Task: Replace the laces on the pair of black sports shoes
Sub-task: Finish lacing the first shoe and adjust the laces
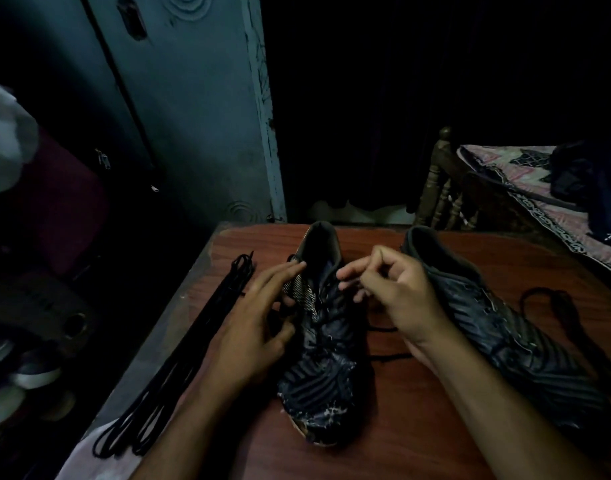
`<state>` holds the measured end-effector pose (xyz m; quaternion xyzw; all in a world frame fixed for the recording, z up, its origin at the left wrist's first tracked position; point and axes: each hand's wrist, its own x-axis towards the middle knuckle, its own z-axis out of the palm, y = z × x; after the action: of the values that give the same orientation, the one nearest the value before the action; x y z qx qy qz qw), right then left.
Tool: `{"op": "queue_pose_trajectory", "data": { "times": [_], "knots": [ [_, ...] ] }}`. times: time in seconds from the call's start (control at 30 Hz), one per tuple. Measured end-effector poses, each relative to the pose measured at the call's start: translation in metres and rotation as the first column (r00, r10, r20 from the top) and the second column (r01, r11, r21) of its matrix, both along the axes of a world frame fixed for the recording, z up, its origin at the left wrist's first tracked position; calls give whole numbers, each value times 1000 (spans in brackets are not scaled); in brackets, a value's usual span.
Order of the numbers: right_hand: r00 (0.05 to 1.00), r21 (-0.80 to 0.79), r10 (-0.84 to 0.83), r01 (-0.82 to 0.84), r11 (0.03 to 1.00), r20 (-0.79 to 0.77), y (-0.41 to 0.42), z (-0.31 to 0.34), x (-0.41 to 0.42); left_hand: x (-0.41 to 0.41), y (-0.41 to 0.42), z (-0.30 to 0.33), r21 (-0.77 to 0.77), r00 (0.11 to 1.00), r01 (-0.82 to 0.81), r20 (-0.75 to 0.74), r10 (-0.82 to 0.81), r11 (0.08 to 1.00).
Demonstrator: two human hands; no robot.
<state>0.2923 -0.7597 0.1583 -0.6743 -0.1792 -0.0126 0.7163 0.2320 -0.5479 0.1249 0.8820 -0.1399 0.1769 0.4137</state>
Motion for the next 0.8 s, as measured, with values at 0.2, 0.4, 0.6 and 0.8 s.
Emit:
{"op": "queue_pose_trajectory", "data": {
  "times": [0.2,0.4,0.6,0.8],
  "knots": [
    [989,336,34,17,942,-145,-2,10,0,1,0,-1,-48,1000,0,-19,-1,999],
    [946,-303,-178,259,917,271,-17,6,6,-1,0,0,-74,997,-37,-67,32,997],
    [967,-800,155,70,595,201,-23,12,-1,-1,-1,1,-52,997,-33,-68,30,998],
    [994,-314,64,-32,949,93,-30,23,0,-1,-1,1,-61,997,-30,-70,26,998]
  ]
}}
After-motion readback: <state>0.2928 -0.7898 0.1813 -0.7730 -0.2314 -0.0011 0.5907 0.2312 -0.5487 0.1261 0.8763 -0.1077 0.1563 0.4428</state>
